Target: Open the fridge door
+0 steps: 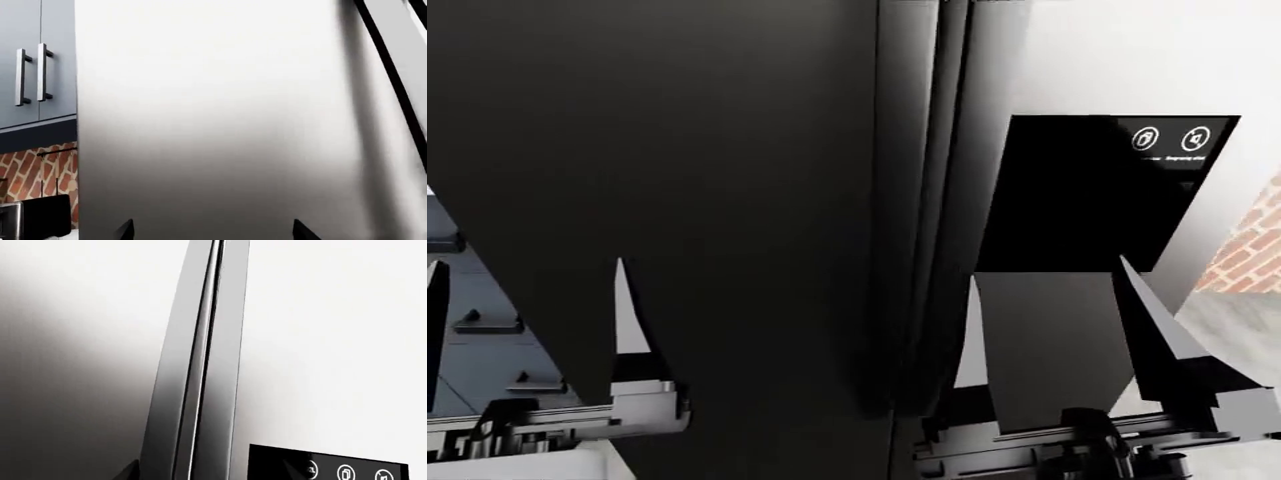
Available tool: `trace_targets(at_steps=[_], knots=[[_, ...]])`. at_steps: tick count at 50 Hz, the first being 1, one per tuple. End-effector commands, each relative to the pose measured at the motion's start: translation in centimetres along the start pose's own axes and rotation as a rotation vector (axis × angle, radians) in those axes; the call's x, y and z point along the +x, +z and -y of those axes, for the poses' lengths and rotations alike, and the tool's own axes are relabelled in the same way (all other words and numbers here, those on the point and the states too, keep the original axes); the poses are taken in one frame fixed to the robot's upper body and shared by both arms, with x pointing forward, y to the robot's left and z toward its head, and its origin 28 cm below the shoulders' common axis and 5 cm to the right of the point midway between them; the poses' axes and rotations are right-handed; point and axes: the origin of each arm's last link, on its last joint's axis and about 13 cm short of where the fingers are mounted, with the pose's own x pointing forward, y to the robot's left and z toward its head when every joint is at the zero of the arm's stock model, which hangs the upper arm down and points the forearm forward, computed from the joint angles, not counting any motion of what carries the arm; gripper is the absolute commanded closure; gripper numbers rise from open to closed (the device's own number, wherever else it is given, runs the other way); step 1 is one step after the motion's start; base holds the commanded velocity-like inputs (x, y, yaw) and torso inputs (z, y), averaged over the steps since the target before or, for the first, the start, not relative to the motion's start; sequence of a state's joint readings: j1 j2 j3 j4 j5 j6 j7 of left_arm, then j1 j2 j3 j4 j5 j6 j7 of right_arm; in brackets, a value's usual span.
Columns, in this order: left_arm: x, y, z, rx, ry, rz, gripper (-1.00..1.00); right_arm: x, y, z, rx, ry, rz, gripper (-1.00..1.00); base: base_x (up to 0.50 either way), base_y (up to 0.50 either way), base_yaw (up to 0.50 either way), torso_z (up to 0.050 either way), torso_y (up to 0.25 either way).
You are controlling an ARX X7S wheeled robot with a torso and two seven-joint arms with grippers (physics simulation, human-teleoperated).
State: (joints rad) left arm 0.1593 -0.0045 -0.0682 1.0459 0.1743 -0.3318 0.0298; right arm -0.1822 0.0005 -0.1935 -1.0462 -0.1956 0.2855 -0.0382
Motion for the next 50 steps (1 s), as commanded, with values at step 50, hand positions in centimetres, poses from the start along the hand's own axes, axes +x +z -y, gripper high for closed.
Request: trace_targets(at_steps=[50], knots=[[1.8, 0.0, 1.7, -0.008, -0.119, -0.024, -1.00, 0.7, -0.2, -0.1, 0.037, 0.014, -0.016, -1.00, -0.19, -0.02, 0.00, 0.000, 0.000]])
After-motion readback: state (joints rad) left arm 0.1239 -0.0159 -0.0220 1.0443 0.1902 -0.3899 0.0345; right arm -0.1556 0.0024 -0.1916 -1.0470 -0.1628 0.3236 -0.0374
